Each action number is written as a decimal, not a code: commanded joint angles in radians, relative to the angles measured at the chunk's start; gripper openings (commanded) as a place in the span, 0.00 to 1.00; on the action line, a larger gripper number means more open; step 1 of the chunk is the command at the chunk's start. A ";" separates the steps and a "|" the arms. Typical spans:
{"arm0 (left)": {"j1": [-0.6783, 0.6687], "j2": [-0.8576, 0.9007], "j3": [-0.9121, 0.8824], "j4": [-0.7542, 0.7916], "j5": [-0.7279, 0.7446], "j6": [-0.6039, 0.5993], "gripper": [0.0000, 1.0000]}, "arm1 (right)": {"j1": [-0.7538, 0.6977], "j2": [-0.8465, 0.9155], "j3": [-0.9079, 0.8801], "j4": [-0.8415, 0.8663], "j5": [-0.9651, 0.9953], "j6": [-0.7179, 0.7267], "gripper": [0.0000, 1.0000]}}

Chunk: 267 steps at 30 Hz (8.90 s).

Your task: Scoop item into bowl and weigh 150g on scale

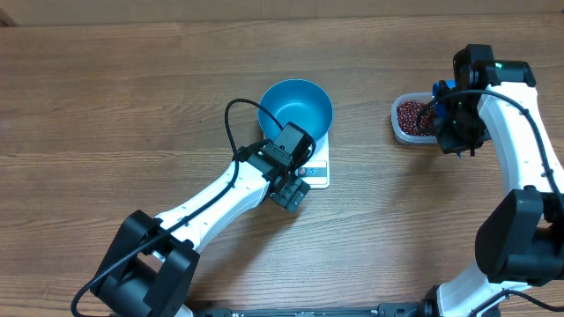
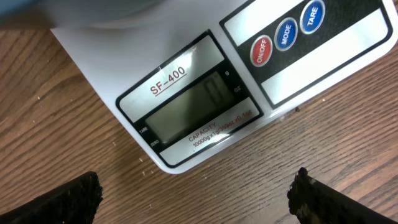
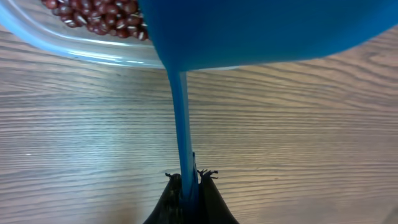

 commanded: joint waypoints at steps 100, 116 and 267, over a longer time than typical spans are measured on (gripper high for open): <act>-0.006 0.008 -0.003 0.000 -0.010 0.023 1.00 | -0.093 -0.264 -0.370 0.525 -0.173 -0.044 0.04; -0.006 0.008 -0.003 -0.004 -0.010 0.023 0.99 | -0.027 -0.106 -0.291 0.397 -0.124 -0.219 0.04; -0.006 0.008 -0.003 -0.005 -0.010 0.023 0.99 | -0.200 -0.032 -0.058 0.156 -1.578 -0.204 0.04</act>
